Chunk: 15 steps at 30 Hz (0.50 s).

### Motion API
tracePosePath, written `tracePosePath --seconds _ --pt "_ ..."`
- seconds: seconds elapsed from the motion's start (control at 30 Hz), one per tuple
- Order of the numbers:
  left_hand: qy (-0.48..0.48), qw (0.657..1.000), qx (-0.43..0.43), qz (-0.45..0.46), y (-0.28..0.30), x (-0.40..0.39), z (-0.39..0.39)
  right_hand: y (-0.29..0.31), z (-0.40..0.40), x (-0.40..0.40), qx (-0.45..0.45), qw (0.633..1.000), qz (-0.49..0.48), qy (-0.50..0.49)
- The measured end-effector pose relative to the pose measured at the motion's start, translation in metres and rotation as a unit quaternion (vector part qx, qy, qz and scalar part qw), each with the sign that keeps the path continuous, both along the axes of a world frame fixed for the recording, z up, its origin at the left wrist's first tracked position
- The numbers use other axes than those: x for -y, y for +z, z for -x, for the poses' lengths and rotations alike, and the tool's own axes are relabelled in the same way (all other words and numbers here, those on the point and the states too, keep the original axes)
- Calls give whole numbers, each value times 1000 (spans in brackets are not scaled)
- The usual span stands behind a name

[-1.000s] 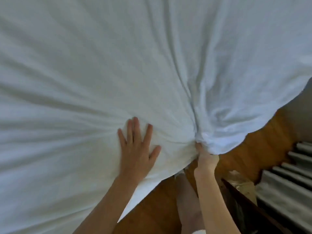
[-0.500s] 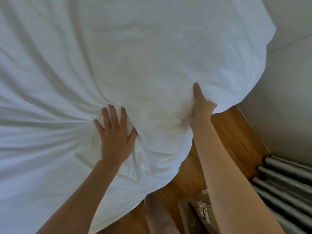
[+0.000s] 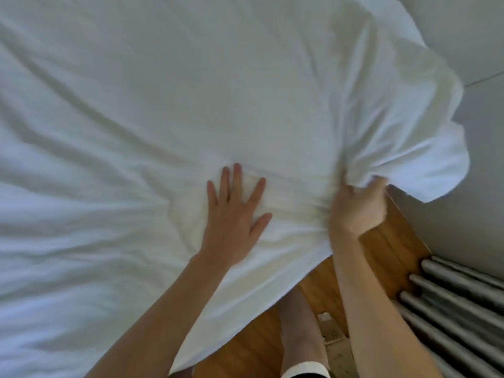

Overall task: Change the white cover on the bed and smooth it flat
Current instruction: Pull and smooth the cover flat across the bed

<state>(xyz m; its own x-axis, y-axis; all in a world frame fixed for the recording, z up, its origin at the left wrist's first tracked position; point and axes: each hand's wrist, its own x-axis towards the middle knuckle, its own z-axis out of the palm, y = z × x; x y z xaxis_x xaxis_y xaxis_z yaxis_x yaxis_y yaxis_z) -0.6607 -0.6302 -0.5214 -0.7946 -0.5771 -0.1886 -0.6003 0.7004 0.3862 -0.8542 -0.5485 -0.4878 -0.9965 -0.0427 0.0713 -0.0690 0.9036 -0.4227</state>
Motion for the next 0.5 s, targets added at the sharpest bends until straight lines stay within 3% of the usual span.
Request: tracePosePath --seconds 0.07,0.1,0.13,0.2,0.27,0.37,0.43,0.5 --pt "-16 999 42 13 -9 -2 29 -28 9 -8 224 971 -5 -84" --pt "-16 998 61 19 -14 -1 40 -29 20 -10 246 963 24 -109" --pt "-9 997 73 27 -18 0 51 -23 36 -11 197 974 42 -104" --pt "10 997 70 32 -17 2 75 3 72 -13 13 998 37 -41" --pt "16 997 68 32 -14 5 99 26 113 0 -74 995 56 36" --pt "23 997 65 39 -16 17 148 25 192 48 13 983 -33 181" --pt "28 997 62 45 -18 22 177 12 235 82 120 962 -95 224" --pt "29 997 65 44 -21 28 201 -2 243 104 158 938 -169 259"
